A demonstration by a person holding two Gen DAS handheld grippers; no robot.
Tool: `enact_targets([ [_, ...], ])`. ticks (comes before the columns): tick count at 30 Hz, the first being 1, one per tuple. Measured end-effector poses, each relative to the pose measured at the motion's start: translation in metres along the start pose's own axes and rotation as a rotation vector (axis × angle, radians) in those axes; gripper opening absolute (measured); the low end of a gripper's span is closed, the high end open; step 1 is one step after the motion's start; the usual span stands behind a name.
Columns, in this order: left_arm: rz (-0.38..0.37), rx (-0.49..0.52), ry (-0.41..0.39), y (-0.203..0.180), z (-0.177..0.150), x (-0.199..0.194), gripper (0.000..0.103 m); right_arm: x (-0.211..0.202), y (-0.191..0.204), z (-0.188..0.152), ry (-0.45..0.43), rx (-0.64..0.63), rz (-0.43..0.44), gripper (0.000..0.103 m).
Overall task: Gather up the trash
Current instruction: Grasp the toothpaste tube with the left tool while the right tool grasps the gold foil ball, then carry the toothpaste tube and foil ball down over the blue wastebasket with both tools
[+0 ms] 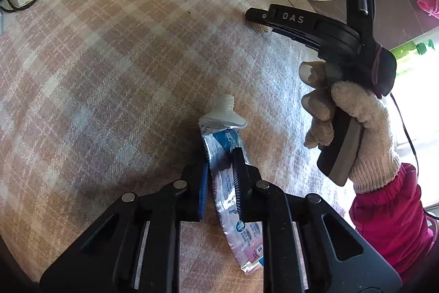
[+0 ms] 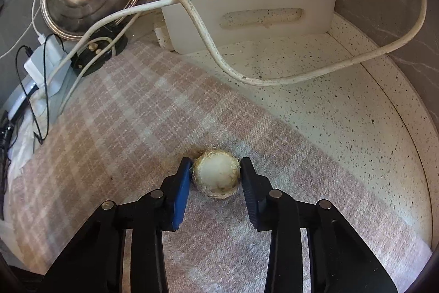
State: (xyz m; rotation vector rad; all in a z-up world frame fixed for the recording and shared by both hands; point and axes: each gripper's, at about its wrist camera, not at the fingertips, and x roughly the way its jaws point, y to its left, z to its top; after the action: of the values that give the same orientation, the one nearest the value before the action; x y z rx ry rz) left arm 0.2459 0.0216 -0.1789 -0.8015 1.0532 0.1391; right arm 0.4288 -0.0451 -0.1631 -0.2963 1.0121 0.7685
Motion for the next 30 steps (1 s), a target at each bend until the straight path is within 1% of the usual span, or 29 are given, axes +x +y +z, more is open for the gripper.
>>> enact_targets([
  [3, -0.001, 0.003, 0.001, -0.004, 0.001, 0.002, 0.012, -0.022, -0.011, -0.011, -0.022, 0.073, 0.063, 0.034],
  [6, -0.005, -0.005, 0.003, -0.006, 0.005, 0.007, 0.012, -0.044, -0.022, -0.033, -0.035, 0.144, 0.119, 0.034],
  [8, 0.006, -0.027, 0.024, -0.007, 0.006, 0.011, 0.02, -0.056, -0.026, -0.05, -0.036, 0.159, 0.116, 0.034],
  [10, -0.013, -0.04, 0.014, -0.006, 0.01, 0.014, 0.02, -0.067, -0.029, -0.065, -0.041, 0.174, 0.111, 0.034],
  [12, -0.014, -0.015, 0.002, -0.01, 0.014, 0.018, 0.02, -0.075, -0.033, -0.076, -0.04, 0.196, 0.111, 0.034],
  [15, -0.013, 0.004, -0.01, -0.016, 0.022, 0.021, 0.012, -0.088, -0.038, -0.088, -0.047, 0.224, 0.104, 0.034],
  [17, -0.024, 0.017, -0.03, -0.022, 0.022, 0.015, 0.003, -0.099, -0.039, -0.093, -0.062, 0.226, 0.092, 0.034],
  [18, -0.02, 0.033, -0.04, -0.025, 0.021, 0.012, 0.002, -0.104, -0.039, -0.096, -0.069, 0.224, 0.086, 0.034],
  [21, -0.019, 0.073, -0.056, -0.033, 0.015, 0.0, 0.001, -0.116, -0.036, -0.104, -0.084, 0.226, 0.085, 0.034],
  [24, -0.023, 0.101, -0.075, -0.035, 0.003, -0.019, 0.001, -0.128, -0.032, -0.116, -0.096, 0.234, 0.091, 0.034],
  [30, -0.04, 0.105, -0.107, -0.029, -0.013, -0.051, 0.001, -0.15, -0.025, -0.132, -0.122, 0.258, 0.095, 0.034],
])
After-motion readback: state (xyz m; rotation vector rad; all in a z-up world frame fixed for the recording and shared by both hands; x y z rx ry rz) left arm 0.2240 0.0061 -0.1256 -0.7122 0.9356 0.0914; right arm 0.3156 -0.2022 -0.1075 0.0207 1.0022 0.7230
